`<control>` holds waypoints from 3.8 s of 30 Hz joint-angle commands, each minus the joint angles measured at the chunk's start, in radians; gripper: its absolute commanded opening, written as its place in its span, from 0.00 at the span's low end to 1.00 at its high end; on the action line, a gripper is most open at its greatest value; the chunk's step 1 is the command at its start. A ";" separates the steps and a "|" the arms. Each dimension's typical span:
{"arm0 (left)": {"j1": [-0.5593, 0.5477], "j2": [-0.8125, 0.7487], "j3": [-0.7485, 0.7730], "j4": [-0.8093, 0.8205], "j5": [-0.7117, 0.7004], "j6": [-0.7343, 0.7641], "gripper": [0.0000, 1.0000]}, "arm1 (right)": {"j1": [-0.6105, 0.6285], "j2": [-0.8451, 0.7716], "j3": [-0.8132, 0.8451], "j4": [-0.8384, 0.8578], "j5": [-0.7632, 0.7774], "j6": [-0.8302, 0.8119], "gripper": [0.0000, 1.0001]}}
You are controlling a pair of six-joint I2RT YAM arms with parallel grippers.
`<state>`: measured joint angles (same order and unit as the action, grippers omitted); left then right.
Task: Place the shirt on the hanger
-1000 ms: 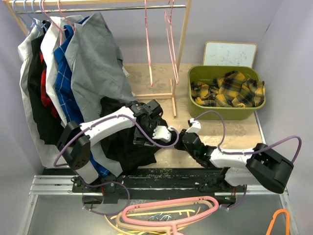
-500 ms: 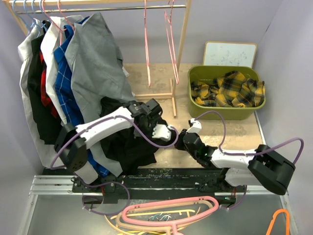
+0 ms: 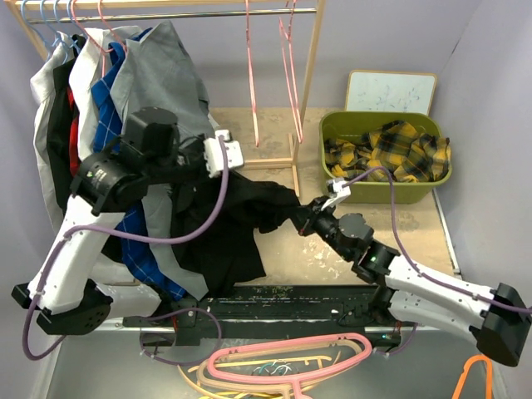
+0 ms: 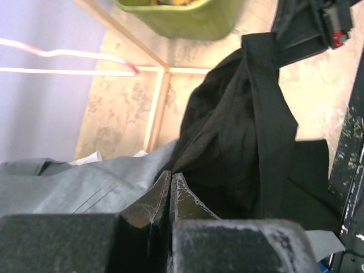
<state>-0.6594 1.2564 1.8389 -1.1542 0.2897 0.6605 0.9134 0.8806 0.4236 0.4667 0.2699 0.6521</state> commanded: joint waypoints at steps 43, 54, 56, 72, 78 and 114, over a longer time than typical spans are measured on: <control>0.207 0.264 -0.428 0.625 -0.328 -0.483 0.00 | -0.130 0.348 0.278 -0.198 -0.154 0.255 0.00; 0.237 0.376 -0.270 0.469 -0.319 -0.537 0.83 | -0.153 0.388 0.230 -0.130 -0.336 0.204 0.08; 0.238 0.330 -0.278 0.453 -0.266 -0.527 1.00 | -0.152 0.366 0.225 -0.117 -0.359 0.182 0.31; 0.274 -0.071 -0.526 0.295 -0.033 -0.333 1.00 | -0.151 -0.262 0.242 -0.390 -0.196 -0.176 0.94; 0.344 -0.050 -0.561 0.312 -0.034 -0.338 0.99 | -0.153 -0.260 0.614 -0.599 0.179 -0.246 0.91; 0.385 -0.054 -0.530 0.283 -0.048 -0.336 0.99 | -0.252 0.636 1.390 -0.705 0.087 -0.310 0.59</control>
<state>-0.2810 1.2179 1.2770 -0.8833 0.2424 0.3103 0.6662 1.5032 1.7954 -0.2447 0.3756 0.3336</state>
